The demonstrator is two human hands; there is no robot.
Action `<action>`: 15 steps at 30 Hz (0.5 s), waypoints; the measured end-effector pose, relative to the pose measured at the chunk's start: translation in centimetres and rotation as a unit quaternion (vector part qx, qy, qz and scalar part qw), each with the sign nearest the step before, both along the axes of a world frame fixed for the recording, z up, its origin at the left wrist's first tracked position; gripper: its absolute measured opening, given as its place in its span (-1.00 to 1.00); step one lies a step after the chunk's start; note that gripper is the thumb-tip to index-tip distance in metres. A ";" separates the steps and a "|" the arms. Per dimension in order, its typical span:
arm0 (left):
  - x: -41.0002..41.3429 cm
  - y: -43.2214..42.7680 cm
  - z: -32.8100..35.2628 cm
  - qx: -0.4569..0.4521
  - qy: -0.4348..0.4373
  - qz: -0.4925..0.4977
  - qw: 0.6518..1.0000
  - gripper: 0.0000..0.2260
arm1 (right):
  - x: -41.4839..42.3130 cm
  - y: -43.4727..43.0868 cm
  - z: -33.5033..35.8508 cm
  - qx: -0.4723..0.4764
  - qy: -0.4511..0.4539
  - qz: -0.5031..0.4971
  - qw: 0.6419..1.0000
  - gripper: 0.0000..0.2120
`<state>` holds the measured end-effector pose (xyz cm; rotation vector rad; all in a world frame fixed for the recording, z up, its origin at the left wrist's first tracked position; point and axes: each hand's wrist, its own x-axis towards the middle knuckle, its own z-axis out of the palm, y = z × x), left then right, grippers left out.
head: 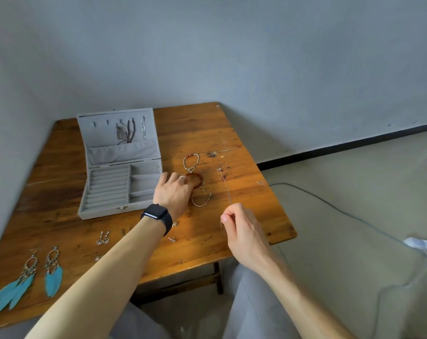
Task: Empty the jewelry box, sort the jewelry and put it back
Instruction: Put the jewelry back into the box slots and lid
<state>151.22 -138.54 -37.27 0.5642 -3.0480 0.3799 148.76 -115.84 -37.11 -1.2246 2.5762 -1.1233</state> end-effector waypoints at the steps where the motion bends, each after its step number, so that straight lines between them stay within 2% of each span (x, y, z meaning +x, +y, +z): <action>1: -0.1 0.0 -0.1 -0.004 -0.004 -0.002 1.000 -0.66 | 0.0 -0.1 0.0 -0.004 -0.006 -0.001 1.000 -0.95; 5: -0.4 -0.2 0.0 0.009 0.013 -0.008 1.000 -0.77 | -0.5 -0.4 0.4 -0.030 -0.080 -0.021 0.996 -0.95; 7: -0.2 -0.3 0.2 0.015 0.017 -0.001 1.000 -0.80 | -0.9 -0.6 1.0 -0.042 -0.167 -0.040 0.984 -0.94; 9: 0.0 -0.5 0.5 0.060 0.054 0.027 0.996 -0.82 | -1.5 -0.9 1.8 -0.056 -0.268 -0.068 0.960 -0.93; 11: 0.5 -0.6 1.3 0.137 0.122 0.065 0.981 -0.82 | -2.0 -1.2 2.6 -0.072 -0.326 -0.094 0.938 -0.93; 15: 2.3 -1.4 3.0 0.274 0.241 0.120 0.923 -0.85 | -2.9 -2.1 4.0 -0.133 -0.432 -0.091 0.888 -0.89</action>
